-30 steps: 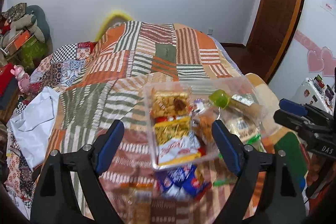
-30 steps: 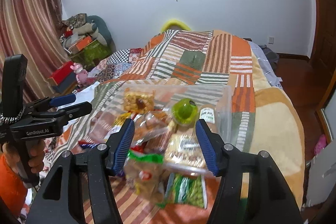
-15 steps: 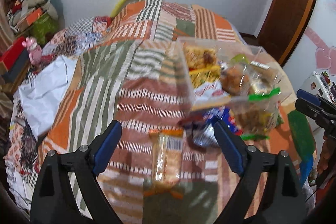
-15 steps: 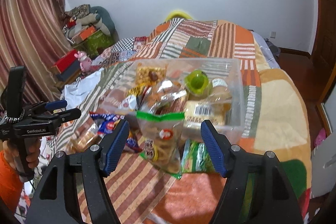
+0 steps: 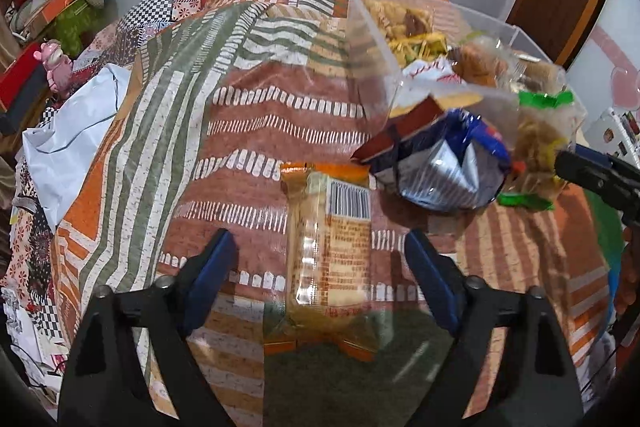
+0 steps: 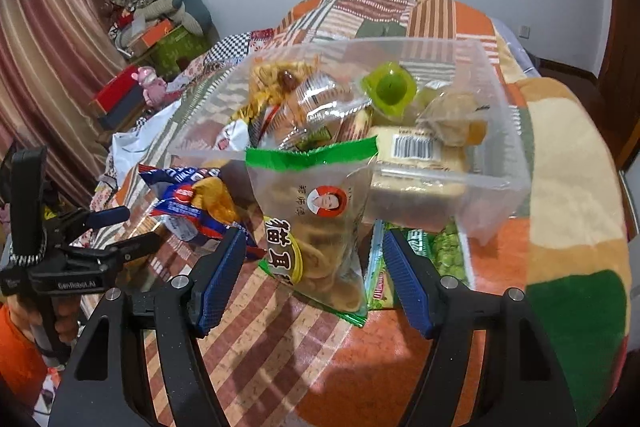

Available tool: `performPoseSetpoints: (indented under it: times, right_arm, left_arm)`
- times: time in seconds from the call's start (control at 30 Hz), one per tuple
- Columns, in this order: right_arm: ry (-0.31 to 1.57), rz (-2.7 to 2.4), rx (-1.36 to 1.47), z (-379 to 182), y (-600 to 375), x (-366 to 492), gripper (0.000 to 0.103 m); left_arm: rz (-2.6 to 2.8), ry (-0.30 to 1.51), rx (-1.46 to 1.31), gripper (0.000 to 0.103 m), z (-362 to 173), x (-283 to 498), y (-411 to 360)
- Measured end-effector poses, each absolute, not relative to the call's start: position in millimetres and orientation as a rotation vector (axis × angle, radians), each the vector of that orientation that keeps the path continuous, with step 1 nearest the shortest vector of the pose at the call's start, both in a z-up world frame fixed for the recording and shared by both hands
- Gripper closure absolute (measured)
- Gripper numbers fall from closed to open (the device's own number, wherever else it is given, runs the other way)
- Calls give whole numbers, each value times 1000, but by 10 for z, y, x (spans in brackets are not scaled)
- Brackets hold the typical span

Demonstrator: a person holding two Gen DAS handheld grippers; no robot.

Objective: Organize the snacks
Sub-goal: 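Grasp the orange-wrapped cake with the left tool while the right tool grasps the green-labelled cookie bag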

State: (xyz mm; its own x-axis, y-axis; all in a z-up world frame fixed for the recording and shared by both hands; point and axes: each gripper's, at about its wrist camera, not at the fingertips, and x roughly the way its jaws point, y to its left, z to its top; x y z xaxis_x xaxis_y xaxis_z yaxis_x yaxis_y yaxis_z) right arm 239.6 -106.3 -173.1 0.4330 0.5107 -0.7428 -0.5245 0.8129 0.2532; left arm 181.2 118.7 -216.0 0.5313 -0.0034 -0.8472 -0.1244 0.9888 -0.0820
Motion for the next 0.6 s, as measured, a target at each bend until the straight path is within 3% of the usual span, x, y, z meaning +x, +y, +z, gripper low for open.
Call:
performPoseSetpoints:
  times: [0.1,0.23,0.3,0.6]
  right_arm:
    - [934,648,-14,-1783,-1027,2418,36]
    - [953,656,0,-1837,-1020,2443,55]
    - [952,659,3,-1852,-1014,2428,57]
    - [930,689,-17,-1776,-1067,2305,64]
  left_arm:
    - [72,1023,-140,37,-2239,1829,1200]
    - [71,990,-120,52,-2253,1807,1195]
    - [64,982,-117,65,-2250,1808,1195]
    - [73,951,-121,68,-2113,1757,1194]
